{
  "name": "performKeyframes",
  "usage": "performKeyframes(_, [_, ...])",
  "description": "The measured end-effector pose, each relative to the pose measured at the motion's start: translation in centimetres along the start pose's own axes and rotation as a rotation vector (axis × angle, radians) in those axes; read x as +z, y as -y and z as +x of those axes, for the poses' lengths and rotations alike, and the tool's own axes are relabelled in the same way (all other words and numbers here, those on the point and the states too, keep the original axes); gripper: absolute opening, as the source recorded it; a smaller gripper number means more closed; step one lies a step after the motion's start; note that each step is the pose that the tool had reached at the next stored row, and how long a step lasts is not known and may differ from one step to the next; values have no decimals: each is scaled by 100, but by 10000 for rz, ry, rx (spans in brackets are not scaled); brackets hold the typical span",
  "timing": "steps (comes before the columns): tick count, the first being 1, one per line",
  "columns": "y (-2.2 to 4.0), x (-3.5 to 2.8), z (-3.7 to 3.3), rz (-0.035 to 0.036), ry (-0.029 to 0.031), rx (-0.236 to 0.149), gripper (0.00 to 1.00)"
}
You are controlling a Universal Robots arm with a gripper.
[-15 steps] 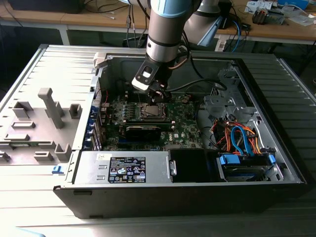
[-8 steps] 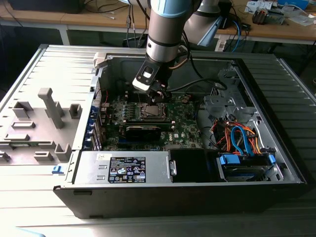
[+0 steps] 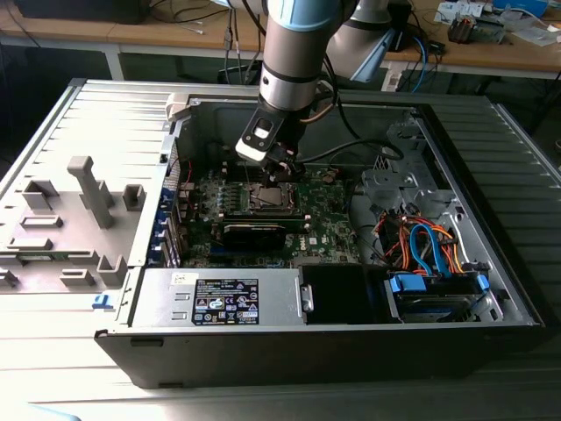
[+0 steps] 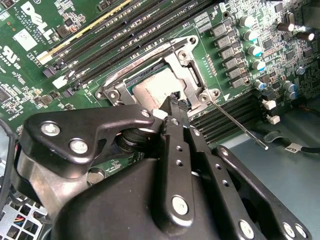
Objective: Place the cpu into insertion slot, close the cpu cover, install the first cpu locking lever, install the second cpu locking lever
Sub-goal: 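Install the first cpu locking lever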
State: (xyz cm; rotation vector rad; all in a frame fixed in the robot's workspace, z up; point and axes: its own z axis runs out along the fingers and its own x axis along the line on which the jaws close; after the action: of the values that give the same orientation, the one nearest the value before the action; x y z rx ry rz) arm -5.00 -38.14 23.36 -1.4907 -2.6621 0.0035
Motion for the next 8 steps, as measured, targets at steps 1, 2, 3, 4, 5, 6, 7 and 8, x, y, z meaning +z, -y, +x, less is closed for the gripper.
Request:
performKeyframes(1, [0,0,0,2,0,-11,11])
performKeyframes(2, [0,0,0,3,1,-23,11])
performKeyframes(3, [0,0,0,3,1,-35,11])
performKeyframes(4, [0,0,0,4,1,-45,11])
performKeyframes(5, [0,0,0,4,1,-52,11])
performKeyframes(6, [0,0,0,5,2,-62,11])
performKeyframes(7, [0,0,0,5,1,-69,11])
performKeyframes(8, [0,0,0,7,1,-76,11])
